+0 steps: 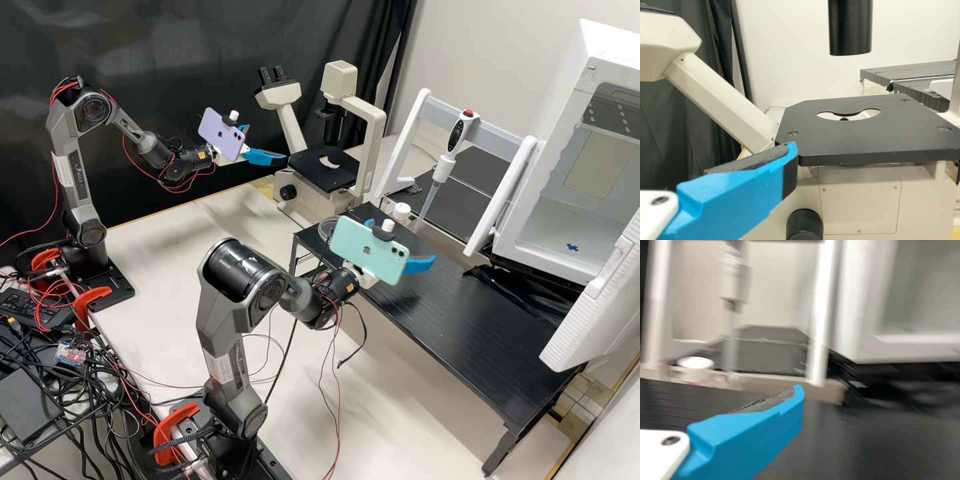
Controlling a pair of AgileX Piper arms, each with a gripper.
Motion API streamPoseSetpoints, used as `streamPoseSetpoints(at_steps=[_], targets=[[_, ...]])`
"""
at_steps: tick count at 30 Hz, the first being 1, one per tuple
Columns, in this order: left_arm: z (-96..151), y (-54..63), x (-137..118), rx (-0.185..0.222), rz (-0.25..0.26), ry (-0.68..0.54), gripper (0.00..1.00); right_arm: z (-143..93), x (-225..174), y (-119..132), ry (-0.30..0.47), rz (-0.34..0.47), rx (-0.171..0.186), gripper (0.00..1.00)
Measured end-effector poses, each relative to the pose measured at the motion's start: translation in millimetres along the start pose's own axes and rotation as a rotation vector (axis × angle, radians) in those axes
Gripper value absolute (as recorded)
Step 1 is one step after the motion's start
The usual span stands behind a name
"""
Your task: Move the petri dish to the incubator
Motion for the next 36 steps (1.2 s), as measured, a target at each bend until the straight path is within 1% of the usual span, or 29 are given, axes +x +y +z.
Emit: streamPoseSetpoints(at_steps=[2, 4, 5, 8, 10, 16, 20, 27, 32, 34, 35, 36], targets=[[0.0, 0.0, 0.0, 0.0, 0.0, 0.0, 1.0, -7.4, -4.3, -5.0, 0.031, 0.001, -0.012, 1.0], [0.0, 0.0, 0.0, 0.0, 0.0, 0.0, 1.0, -16.5, -8.9, -13.5, 0.067, -0.021, -0.027, 1.0], [0.0, 0.0, 0.0, 0.0, 0.0, 0.0, 1.0, -22.4, -10.9, -19.5, 0.094, -0.04, -0.039, 1.0], [0.0, 0.0, 0.0, 0.0, 0.0, 0.0, 1.0, -31.0, -15.2, -30.3, 0.137, -0.083, -0.084, 1.0], [0.0, 0.0, 0.0, 0.0, 0.0, 0.0, 1.0, -34.8, -16.6, -34.1, 0.153, -0.098, -0.088, 1.0], [0.0, 0.0, 0.0, 0.0, 0.0, 0.0, 1.0, -35.6, -15.9, -45.8, 0.158, -0.143, -0.09, 1.0], [0.0, 0.0, 0.0, 0.0, 0.0, 0.0, 1.0, -31.1, -13.8, -55.0, 0.153, -0.186, -0.1, 1.0], [0.0, 0.0, 0.0, 0.0, 0.0, 0.0, 1.0, -26.1, -12.1, -62.9, 0.134, -0.223, -0.09, 1.0], [0.0, 0.0, 0.0, 0.0, 0.0, 0.0, 1.0, -24.3, -11.5, -66.7, 0.143, -0.252, -0.079, 1.0], [0.0, 0.0, 0.0, 0.0, 0.0, 0.0, 1.0, -23.9, -9.2, -67.3, 0.148, -0.262, -0.069, 1.0], [0.0, 0.0, 0.0, 0.0, 0.0, 0.0, 1.0, -23.1, -8.4, -67.6, 0.147, -0.266, -0.062, 0.0], [0.0, 0.0, 0.0, 0.0, 0.0, 0.0, 1.0, -22.8, -7.6, -67.2, 0.146, -0.265, -0.055, 0.0]])
